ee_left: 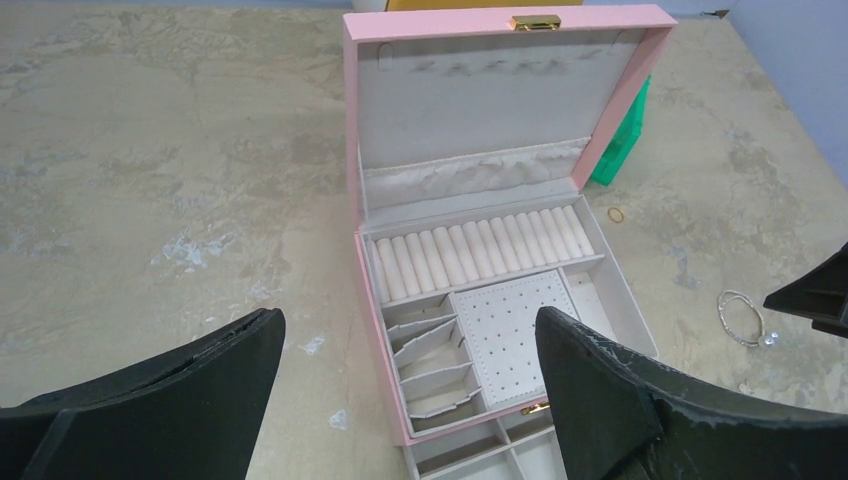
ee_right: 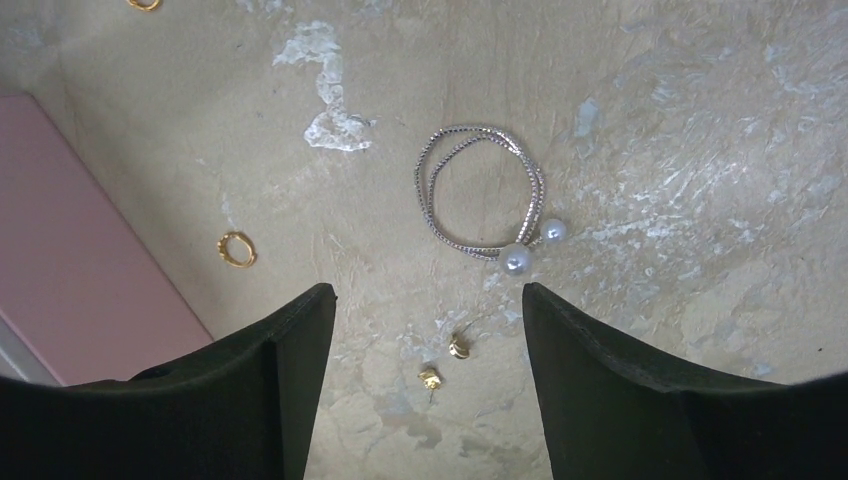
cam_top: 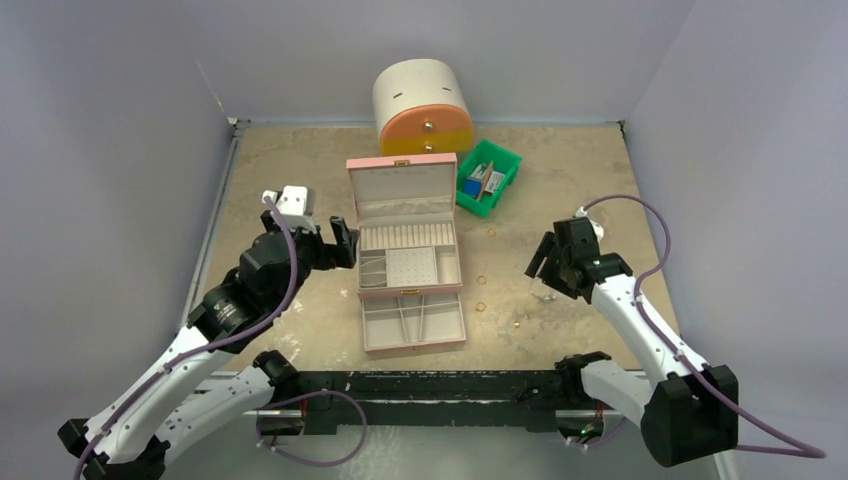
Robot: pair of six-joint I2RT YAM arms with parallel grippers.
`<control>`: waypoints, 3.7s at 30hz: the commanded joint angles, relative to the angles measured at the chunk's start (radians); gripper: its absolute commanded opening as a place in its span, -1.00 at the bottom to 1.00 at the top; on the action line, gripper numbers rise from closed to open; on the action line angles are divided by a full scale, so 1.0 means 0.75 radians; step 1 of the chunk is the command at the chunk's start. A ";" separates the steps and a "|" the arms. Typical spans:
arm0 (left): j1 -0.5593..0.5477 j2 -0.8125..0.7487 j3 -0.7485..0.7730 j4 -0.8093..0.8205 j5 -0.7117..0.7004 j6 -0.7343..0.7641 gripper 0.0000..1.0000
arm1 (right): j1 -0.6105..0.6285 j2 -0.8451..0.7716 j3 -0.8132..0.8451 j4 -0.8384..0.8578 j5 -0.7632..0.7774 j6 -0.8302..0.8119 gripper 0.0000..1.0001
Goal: Organize the mixed jewelry
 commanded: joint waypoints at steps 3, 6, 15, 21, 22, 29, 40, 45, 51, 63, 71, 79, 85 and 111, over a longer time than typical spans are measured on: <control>0.000 -0.007 0.017 0.016 -0.035 -0.003 0.91 | 0.003 0.022 -0.048 0.022 0.125 0.075 0.35; 0.000 -0.010 0.016 0.014 -0.037 -0.005 0.91 | 0.002 0.047 -0.068 0.007 0.164 0.121 0.25; 0.000 -0.006 0.018 0.015 -0.030 -0.006 0.91 | 0.002 0.172 -0.076 0.004 0.218 0.249 0.10; -0.001 -0.004 0.019 0.018 -0.023 -0.002 0.91 | 0.002 0.261 -0.068 -0.017 0.218 0.313 -0.01; 0.000 -0.004 0.018 0.018 -0.023 -0.002 0.91 | 0.003 0.273 -0.068 -0.014 0.218 0.318 -0.04; 0.000 -0.005 0.018 0.018 -0.023 0.000 0.91 | 0.002 0.329 -0.061 -0.007 0.230 0.349 -0.16; 0.000 0.000 0.018 0.018 -0.023 0.003 0.91 | 0.003 0.357 -0.082 0.002 0.235 0.377 -0.43; 0.000 0.004 0.018 0.017 -0.026 0.005 0.91 | 0.003 0.338 -0.082 0.000 0.233 0.373 -0.84; 0.000 0.002 0.017 0.016 -0.029 0.005 0.91 | 0.002 0.261 -0.062 -0.018 0.257 0.327 -1.00; -0.001 -0.002 0.020 0.014 -0.039 0.005 0.90 | 0.004 -0.045 0.042 -0.006 -0.021 -0.009 -1.00; -0.001 -0.012 0.022 0.012 -0.043 0.005 0.90 | 0.091 -0.140 0.128 -0.010 -0.362 -0.131 -1.00; -0.001 -0.022 0.022 0.012 -0.041 0.005 0.90 | 0.451 -0.091 0.176 0.033 -0.495 -0.172 -1.00; 0.000 -0.022 0.022 0.010 -0.043 0.005 0.90 | 0.809 0.104 0.223 0.048 -0.420 -0.194 -1.00; 0.000 -0.013 0.022 0.010 -0.047 0.009 0.90 | 1.076 0.535 0.323 0.098 -0.120 -0.218 -1.00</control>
